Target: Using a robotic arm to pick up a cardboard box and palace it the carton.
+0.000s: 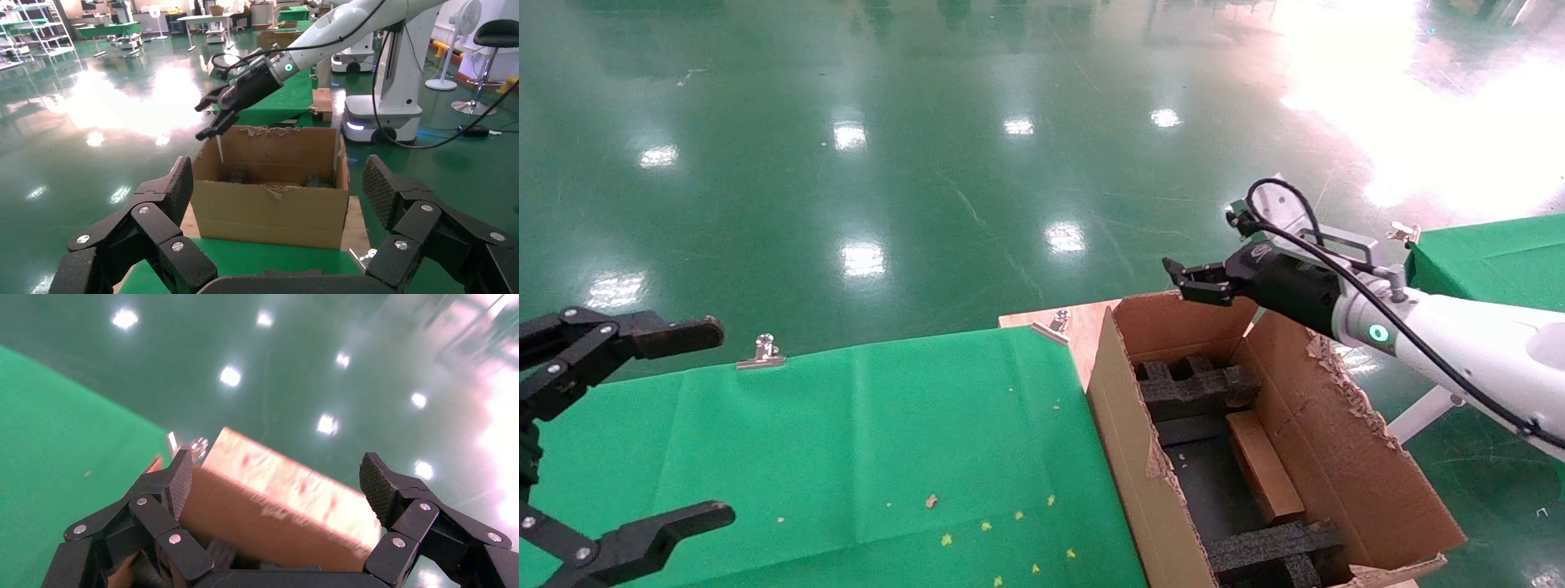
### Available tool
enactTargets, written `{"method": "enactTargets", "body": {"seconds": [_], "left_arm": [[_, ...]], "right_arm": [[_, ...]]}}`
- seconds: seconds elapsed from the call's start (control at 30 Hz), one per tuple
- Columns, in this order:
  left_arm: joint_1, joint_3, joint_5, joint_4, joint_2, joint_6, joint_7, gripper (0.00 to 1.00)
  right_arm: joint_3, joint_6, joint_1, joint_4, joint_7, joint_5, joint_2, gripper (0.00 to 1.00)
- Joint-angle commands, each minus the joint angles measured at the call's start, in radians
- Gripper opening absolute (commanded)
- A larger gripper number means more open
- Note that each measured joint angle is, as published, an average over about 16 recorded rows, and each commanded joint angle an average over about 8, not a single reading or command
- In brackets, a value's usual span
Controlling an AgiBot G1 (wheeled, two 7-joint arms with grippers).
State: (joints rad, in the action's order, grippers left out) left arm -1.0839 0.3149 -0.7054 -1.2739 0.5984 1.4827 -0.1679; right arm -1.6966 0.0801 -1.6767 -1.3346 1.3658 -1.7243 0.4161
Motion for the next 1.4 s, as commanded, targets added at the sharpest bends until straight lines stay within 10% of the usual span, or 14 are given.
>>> {"method": "enactTargets", "body": {"seconds": [0.03,1.4], "left_arm": [[0.000,0.000,0.000,0.000,0.000,0.000,0.000,1.00],[0.000,0.001,0.001,0.000,-0.001,-0.001,0.001,1.00]], "right_arm": [[0.069,0.069,0.029,0.002,-0.058,0.049,0.010,1.00],[1.462,1.459,0.620,0.052,-1.199,1.024,0.201,1.00]]}}
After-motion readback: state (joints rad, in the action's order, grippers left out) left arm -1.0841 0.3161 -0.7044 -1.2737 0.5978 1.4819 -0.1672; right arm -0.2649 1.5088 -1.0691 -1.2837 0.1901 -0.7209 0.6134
